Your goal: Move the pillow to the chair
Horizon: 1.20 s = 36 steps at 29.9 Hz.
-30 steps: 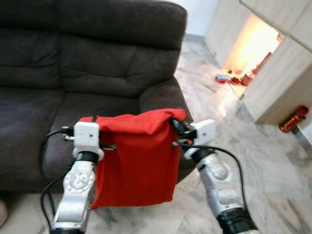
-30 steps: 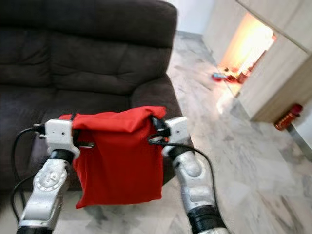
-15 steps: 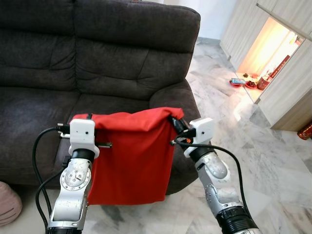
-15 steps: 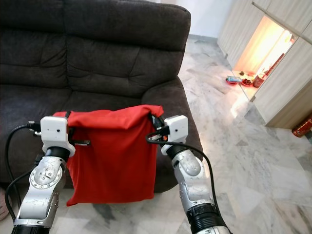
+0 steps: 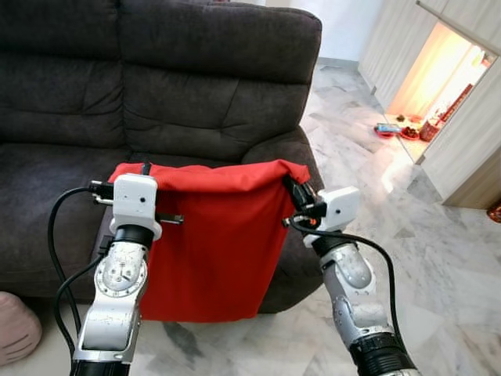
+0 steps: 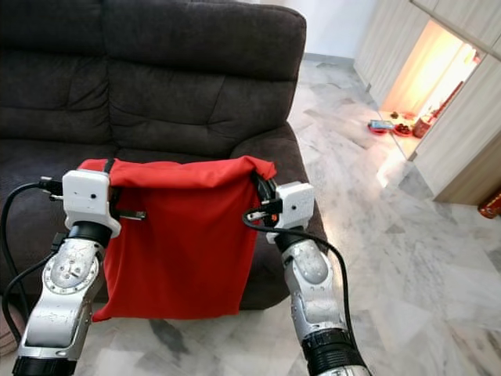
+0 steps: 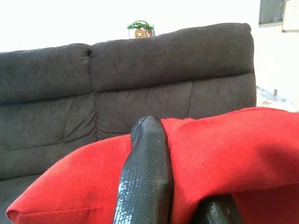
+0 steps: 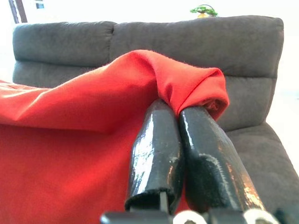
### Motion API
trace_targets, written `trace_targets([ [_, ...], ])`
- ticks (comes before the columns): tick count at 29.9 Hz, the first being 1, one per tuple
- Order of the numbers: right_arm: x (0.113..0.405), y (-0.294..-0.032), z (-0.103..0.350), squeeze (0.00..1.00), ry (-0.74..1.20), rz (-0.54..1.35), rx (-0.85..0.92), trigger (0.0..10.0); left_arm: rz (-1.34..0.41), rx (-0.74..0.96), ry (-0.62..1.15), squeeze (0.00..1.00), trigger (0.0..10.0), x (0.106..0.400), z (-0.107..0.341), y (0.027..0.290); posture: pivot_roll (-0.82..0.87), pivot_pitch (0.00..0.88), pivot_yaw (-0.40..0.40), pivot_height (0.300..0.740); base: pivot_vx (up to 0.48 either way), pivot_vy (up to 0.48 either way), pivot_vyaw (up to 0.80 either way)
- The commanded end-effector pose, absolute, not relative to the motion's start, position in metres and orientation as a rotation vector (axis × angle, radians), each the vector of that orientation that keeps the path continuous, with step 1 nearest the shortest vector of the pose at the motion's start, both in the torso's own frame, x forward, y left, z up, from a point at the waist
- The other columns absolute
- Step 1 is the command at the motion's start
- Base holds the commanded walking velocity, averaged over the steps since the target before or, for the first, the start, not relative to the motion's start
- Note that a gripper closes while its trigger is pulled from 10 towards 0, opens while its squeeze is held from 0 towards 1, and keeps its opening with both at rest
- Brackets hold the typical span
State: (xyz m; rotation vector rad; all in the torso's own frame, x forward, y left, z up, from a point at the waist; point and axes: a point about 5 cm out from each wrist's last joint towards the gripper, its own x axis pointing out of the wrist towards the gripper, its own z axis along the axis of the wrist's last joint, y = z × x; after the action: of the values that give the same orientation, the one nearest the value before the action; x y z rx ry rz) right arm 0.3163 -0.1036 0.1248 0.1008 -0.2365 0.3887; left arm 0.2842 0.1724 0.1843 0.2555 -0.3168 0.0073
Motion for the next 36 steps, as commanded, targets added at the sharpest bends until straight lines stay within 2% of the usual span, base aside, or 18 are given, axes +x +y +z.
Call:
trace_targets([
  [1, 0.316, -0.107, 0.124, 0.00, -0.248, 0.360, 0.098, 10.0, -0.015, 0.275, -0.471, 0.00, 10.0, 0.283, 0.218, 0.165, 0.18, 0.000, -0.054, 0.740, 0.000, 0.000, 0.00],
  [17, 0.318, -0.104, 0.128, 0.00, -0.276, 0.321, 0.121, 10.0, -0.041, 0.275, -0.474, 0.00, 10.0, 0.287, 0.224, 0.163, 0.18, 0.000, -0.026, 0.740, 0.000, 0.000, 0.00],
  [36, 0.326, -0.107, 0.188, 0.00, -0.492, 0.317, 0.114, 10.0, -0.009, 0.267, -0.539, 0.00, 10.0, 0.284, 0.239, 0.162, 0.17, 0.002, -0.054, 0.740, 0.000, 0.000, 0.00],
])
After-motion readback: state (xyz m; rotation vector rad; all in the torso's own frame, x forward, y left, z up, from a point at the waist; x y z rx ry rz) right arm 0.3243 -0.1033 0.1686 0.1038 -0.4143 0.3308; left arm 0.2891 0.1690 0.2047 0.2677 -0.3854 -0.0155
